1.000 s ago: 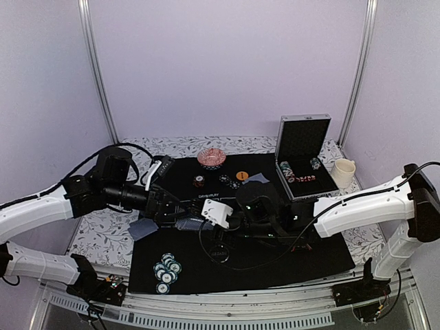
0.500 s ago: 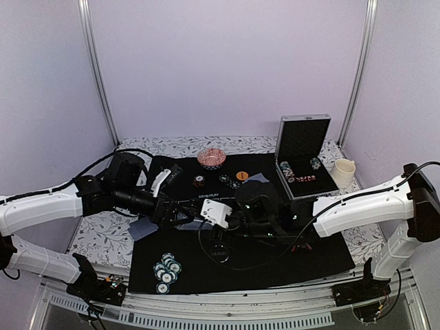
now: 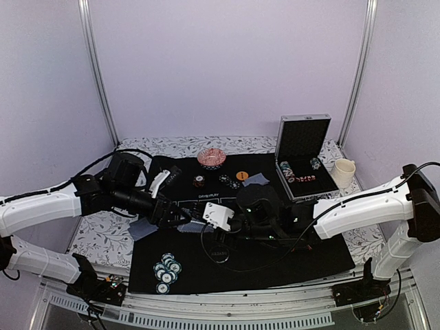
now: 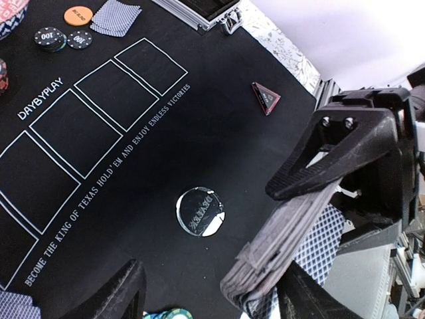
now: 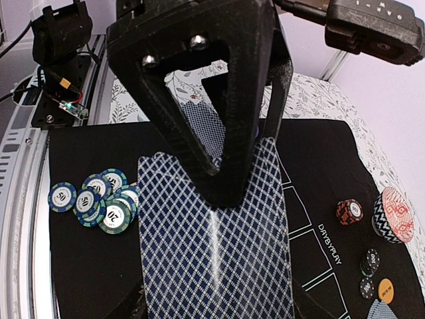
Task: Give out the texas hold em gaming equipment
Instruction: Pick up the poker card from the face-down deck piles.
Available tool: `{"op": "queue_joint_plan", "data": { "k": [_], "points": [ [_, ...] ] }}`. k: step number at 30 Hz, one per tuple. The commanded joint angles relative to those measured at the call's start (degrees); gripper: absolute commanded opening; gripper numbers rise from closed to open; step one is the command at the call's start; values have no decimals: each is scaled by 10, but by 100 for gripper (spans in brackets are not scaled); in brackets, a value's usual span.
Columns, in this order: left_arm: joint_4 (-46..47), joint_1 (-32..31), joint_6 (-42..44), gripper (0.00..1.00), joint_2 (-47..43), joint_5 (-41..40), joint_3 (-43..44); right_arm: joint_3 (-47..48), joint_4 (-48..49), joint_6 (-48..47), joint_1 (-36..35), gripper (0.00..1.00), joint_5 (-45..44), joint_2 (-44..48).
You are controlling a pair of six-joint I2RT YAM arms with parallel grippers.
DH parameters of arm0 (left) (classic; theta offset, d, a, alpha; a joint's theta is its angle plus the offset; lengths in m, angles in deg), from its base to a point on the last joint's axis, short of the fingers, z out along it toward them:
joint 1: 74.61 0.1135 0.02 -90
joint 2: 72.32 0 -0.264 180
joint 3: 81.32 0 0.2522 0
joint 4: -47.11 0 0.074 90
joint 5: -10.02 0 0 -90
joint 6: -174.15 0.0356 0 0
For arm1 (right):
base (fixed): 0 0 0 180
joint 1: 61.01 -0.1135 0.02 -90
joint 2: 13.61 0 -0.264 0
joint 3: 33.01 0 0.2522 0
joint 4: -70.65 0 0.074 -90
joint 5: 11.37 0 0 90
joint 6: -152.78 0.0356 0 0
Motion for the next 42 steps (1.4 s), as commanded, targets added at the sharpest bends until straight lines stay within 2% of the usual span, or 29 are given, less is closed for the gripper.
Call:
{"op": "queue_joint_plan", "data": {
  "k": [1,4,9,13,20,29,35,38,42],
  "points": [
    [-19,0,15,69,-11,-3,13,-11,25,5,-2,49,-10,26],
    [-19,2,15,70,-15,6,16,-13,25,5,-3,49,-11,26],
    [31,1,-9,80,-11,71,9,-12,28,4,-2,49,-9,25],
    [53,-2,-15,82,6,73,8,-10,29,3,-2,49,-9,23],
    [30,-3,-6,70,39,49,13,-10,29,3,-3,49,-11,24],
    [11,11,10,56,17,35,5,-11,27,2,-2,49,-15,26],
    [3,21,12,54,13,45,2,-13,26,2,-2,50,-19,29],
    [4,21,12,57,12,56,4,-13,25,2,-2,50,-20,29],
    [3,24,12,71,1,81,10,-14,24,3,-3,50,-21,30]
  ]
}}
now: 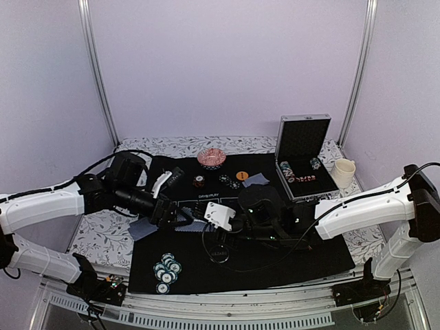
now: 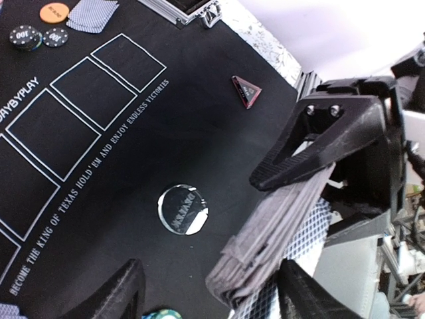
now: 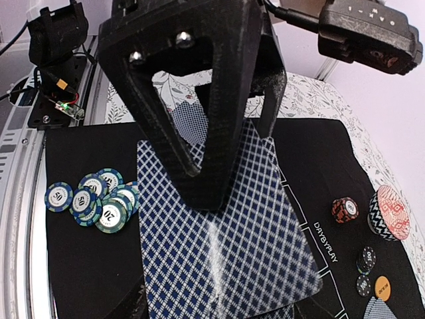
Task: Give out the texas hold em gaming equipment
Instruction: Pick up the poker card from the face-down deck piles.
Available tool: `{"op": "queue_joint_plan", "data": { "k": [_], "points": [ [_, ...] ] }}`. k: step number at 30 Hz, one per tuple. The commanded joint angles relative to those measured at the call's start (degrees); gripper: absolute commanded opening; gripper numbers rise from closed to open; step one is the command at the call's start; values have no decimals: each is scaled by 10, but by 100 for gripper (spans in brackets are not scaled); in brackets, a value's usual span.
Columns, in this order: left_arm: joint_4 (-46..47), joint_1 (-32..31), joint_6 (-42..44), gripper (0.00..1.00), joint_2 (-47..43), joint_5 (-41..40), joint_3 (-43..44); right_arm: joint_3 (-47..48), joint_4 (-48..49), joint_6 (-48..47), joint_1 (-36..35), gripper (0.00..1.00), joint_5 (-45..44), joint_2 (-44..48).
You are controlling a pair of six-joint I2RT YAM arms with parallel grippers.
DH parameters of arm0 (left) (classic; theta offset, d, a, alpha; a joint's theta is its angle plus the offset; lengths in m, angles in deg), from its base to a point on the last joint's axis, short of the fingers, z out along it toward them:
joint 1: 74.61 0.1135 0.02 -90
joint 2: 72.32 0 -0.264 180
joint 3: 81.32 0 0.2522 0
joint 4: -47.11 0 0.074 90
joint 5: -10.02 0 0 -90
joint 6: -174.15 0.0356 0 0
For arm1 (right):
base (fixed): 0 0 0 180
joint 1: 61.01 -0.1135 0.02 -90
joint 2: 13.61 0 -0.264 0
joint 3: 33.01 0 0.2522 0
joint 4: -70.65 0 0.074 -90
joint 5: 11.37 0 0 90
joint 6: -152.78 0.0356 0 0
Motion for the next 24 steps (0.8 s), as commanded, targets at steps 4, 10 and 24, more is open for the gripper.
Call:
{"op": "queue_joint_plan", "data": {
  "k": [4,10,24],
  "points": [
    [-14,19,11,76,-38,53,13,-7,17,2,-2,50,-7,26],
    [-29,42,12,79,-58,70,-1,-8,17,2,-2,50,-7,26],
    [29,75,-17,41,-84,154,-50,-9,15,3,-2,49,-8,27]
  ]
}}
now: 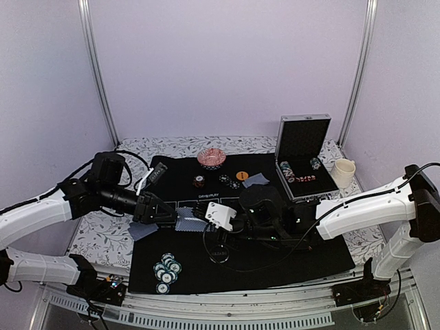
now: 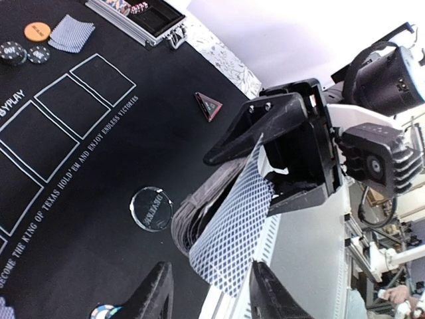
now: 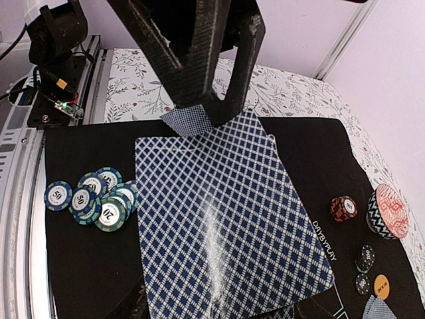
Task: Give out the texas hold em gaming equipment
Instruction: Pick up the poker card from the face-down deck piles, then flop the poker card into the community card area.
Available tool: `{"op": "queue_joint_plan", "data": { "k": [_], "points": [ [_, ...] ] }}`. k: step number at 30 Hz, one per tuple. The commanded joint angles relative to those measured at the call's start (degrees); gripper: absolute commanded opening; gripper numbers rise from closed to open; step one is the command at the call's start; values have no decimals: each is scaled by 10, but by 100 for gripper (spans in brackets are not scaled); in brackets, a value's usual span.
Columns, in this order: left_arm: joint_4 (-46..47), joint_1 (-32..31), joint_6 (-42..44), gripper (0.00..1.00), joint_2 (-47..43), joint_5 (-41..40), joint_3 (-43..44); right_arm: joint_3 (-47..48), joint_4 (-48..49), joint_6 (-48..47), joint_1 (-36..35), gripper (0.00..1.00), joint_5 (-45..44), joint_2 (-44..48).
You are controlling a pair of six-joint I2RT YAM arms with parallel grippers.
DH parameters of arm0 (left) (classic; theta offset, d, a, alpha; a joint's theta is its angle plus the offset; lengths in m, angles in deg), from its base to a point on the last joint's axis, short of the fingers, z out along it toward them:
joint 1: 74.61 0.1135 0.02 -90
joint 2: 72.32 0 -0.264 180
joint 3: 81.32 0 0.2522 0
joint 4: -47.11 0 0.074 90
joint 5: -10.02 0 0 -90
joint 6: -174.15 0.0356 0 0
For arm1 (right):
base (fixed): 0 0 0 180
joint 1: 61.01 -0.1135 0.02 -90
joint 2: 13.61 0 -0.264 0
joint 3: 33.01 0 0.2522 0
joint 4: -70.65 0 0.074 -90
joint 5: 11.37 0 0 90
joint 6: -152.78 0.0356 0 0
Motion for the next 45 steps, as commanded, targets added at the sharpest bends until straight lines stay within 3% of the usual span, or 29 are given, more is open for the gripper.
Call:
{"op": "queue_joint_plan", "data": {
  "k": [1,3,6,18,22,27,36,39,45],
  "points": [
    [25,4,-4,40,8,34,-10,-4,15,3,-2,49,-4,23],
    [31,4,-4,37,10,35,-11,-3,15,2,-2,49,-4,22],
    [53,3,-12,22,11,38,-16,-2,15,2,-3,49,-4,20],
    [45,3,6,24,35,33,3,5,8,-10,-2,49,3,22],
    [37,3,7,0,46,46,14,7,7,-15,-3,49,2,16],
    [-13,4,10,0,17,55,23,-10,15,-14,-1,49,-5,28],
    [11,4,-13,0,-32,64,57,-33,23,6,10,49,-18,39],
    [-23,9,-1,0,-26,-5,95,-41,23,12,10,49,-23,45],
    [-140,25,53,0,27,-294,190,-67,26,21,10,49,-25,72]
  ]
}}
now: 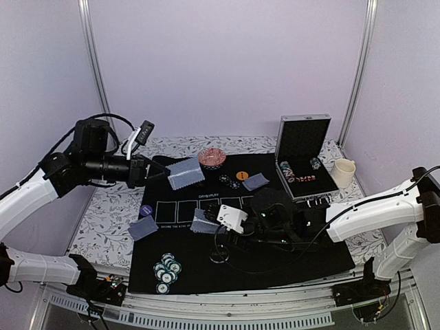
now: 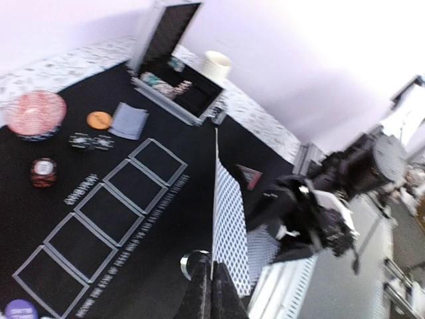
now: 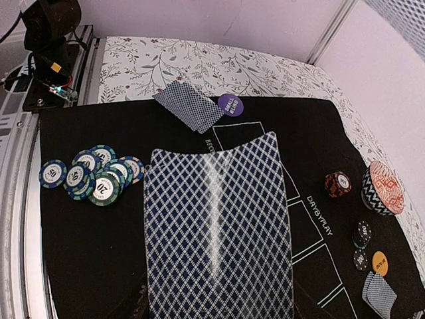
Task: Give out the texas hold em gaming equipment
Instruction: Flop the poker card into the community card area.
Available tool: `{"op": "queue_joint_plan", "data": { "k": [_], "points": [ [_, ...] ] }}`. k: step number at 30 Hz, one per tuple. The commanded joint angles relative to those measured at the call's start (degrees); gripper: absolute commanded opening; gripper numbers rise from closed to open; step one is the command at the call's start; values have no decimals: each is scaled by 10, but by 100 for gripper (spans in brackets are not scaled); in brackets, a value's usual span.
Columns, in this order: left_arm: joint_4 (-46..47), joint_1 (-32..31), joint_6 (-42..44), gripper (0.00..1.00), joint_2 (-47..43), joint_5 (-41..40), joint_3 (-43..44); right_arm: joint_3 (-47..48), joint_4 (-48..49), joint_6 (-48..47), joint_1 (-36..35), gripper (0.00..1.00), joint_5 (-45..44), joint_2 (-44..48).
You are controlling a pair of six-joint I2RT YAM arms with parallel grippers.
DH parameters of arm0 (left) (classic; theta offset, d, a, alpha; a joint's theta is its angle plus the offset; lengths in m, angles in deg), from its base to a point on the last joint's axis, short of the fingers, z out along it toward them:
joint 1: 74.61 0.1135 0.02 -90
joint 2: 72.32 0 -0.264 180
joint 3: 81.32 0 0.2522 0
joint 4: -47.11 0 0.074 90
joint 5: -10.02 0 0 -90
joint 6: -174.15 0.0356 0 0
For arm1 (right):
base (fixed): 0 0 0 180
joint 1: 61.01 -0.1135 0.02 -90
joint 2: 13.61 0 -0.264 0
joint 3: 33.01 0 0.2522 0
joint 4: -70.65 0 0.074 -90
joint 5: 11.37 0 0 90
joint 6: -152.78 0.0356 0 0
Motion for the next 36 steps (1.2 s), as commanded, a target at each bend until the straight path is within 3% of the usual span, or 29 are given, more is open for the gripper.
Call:
{"op": "queue_joint_plan", "data": {
  "k": [1,5,13,27,30,36],
  "points": [
    [-88,12,40,0,37,-239,48,-18,21,13,2,49,-10,38],
    [-112,13,54,0,69,-354,59,-28,21,7,3,49,-10,52],
    [-132,-8,64,0,142,-504,63,-48,24,0,3,49,-10,76],
    [-138,-138,111,0,358,-867,67,-59,27,9,2,49,-12,99],
    [-147,-161,112,0,392,-907,60,-57,24,8,2,49,-12,98],
    [-148,-171,104,0,396,-889,56,-53,22,9,3,49,-14,96]
  ]
}}
